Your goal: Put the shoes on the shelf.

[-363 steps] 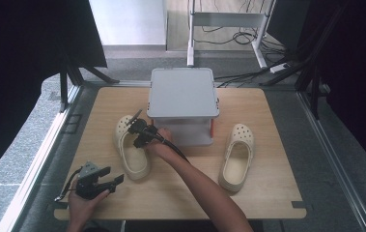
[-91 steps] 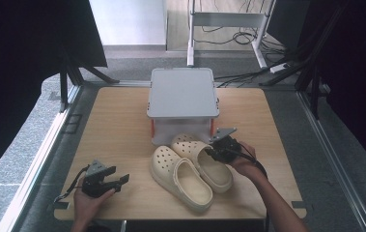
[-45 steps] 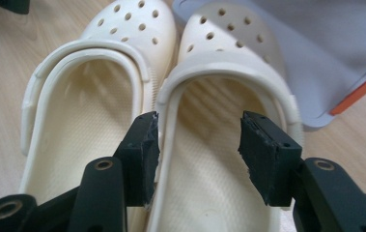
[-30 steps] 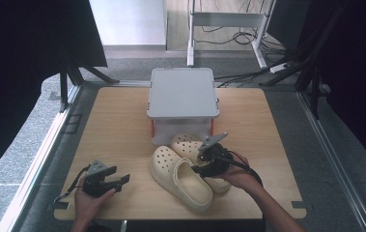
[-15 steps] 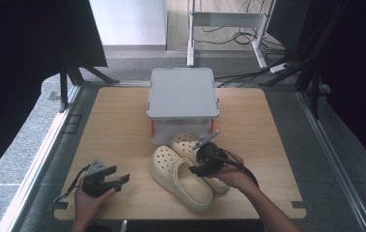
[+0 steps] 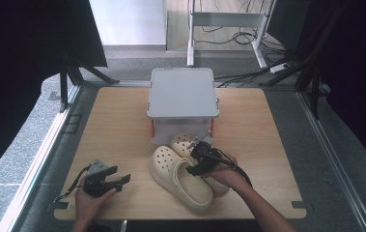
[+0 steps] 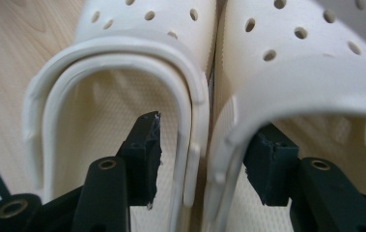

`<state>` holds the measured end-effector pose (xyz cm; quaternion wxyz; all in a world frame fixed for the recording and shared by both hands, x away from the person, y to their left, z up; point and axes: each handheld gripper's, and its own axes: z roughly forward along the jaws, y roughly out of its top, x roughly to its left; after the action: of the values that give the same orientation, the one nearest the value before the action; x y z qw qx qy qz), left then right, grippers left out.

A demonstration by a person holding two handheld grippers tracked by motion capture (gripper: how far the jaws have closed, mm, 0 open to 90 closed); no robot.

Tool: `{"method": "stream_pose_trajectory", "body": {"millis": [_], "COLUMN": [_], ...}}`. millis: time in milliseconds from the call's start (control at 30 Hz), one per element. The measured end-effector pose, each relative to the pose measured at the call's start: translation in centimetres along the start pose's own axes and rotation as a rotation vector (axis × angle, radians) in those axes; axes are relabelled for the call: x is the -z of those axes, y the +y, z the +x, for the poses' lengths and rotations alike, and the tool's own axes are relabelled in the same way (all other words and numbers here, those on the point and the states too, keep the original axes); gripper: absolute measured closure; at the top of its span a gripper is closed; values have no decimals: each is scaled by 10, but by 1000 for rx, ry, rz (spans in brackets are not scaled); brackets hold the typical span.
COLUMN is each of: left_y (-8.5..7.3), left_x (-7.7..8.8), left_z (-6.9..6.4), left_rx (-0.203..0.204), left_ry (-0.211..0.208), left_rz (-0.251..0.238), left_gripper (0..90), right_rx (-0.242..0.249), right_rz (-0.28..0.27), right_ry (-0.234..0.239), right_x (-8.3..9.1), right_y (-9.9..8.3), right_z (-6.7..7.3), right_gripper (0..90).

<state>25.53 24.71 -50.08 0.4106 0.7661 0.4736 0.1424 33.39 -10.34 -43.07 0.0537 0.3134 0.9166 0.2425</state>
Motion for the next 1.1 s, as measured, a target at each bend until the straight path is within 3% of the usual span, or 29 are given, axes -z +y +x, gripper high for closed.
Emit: {"method": "stream_pose_trajectory", "body": {"millis": [300, 833, 1100], "left_y": [0, 1, 0], "left_x": [0, 1, 1], "left_z": [0, -1, 1], "left_rx": [5, 2, 2], "left_ry": [-3, -3, -4], "left_rz": [-1, 1, -5], "left_gripper": [326, 326, 326], "right_rx": [-16, -41, -5], "right_rz": [91, 103, 109], "right_ry": [-26, -2, 23], "right_x": [-14, -14, -2], "right_y": [18, 18, 12], "right_z": [-1, -3, 2], "right_gripper": [574, 657, 658]}}
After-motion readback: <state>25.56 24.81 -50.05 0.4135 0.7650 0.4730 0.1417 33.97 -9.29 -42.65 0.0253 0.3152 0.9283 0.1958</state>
